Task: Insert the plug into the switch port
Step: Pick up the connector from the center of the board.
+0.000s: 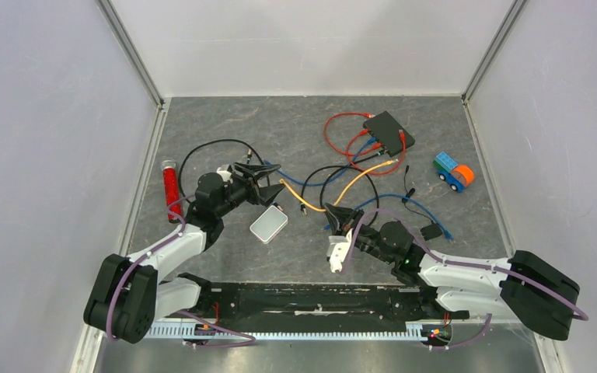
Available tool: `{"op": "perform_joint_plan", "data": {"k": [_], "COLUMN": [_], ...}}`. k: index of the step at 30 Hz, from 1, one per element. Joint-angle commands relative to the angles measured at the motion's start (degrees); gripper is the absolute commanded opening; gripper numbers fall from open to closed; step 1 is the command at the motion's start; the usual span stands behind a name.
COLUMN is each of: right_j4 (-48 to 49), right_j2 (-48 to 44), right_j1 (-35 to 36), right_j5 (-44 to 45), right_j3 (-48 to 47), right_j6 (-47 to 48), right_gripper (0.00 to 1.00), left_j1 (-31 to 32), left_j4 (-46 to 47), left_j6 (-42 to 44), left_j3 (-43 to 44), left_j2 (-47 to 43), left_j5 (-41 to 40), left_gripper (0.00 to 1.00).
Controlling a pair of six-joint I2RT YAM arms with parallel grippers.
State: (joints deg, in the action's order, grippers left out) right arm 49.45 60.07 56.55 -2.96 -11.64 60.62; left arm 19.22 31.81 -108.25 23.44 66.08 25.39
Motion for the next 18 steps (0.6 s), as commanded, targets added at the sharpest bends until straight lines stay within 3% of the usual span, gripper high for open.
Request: {"op": "perform_joint_plan", "data": {"k": [1, 5, 10, 18], "right_j4": [5.4, 6.2, 6.4, 8.0], "right_j2": [0.8, 0.3, -0.9, -2.2], "right_j1": [0.8, 1.1, 1.4, 1.5], "right_j5": [1.3, 1.5, 1.5, -0.2], "right_j3": [-2.1, -0.7, 1.0, 4.3], "right_j6": [-0.7, -2.0, -3.4, -8.1], "right_gripper": [0.0, 0.0, 0.0, 0.0], "left_j1": [0.2, 0.2, 0.2, 0.2], "left_j4": [2.7, 2.9, 5.2, 8.8], "left_j6": [-2.2, -2.7, -2.9, -2.5], "left_j3": [-0.8, -1.8, -2.2, -2.8], "left_j2": [-0.4, -1.1, 0.9, 2.7], "left_j5": [-1.7, -2.8, -2.1, -2.8], "left_gripper": [0.63, 0.54, 0.52, 0.35]}}
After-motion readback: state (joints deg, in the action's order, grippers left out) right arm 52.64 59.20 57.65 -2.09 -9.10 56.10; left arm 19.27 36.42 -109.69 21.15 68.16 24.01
